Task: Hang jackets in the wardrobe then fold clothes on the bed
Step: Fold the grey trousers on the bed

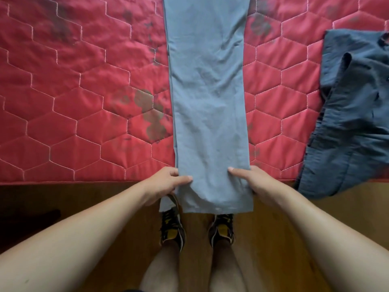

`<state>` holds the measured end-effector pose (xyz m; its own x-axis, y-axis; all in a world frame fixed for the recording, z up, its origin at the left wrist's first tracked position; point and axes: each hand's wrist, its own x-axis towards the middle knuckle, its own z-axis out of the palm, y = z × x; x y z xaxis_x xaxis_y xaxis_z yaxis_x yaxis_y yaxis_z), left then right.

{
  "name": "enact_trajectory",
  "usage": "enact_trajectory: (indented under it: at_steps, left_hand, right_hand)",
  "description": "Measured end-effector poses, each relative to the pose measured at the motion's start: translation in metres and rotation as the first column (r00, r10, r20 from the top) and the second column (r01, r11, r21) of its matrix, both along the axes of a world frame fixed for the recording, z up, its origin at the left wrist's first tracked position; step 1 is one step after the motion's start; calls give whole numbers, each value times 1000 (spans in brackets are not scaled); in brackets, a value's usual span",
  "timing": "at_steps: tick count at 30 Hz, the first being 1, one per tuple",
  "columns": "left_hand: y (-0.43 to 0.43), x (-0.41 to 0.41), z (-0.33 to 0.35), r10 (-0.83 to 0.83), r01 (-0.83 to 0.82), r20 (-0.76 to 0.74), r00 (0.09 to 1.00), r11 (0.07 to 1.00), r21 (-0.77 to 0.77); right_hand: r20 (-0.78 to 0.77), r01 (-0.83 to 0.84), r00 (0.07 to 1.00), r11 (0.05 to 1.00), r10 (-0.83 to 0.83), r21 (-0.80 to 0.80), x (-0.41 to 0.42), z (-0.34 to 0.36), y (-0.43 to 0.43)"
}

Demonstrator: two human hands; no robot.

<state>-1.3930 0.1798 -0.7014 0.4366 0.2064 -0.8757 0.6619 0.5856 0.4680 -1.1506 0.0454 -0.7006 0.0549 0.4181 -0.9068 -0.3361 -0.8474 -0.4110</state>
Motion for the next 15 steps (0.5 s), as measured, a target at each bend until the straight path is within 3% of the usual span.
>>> enact_trajectory:
  at_steps: [7, 12, 15]
  left_hand:
    - [-24, -10, 5, 210, -211, -38, 977, 977, -25]
    - [-48, -17, 3, 73, -71, -22, 997, 995, 73]
    - [-64, -19, 3, 229, -223, -52, 972, 970, 99]
  right_hand:
    - [21, 3, 1000, 1000, -3, -2, -10, 9, -22]
    - [79, -21, 997, 999, 23, -27, -17, -4, -46]
    - [168, -20, 986, 1000, 23, -21, -23, -11, -59]
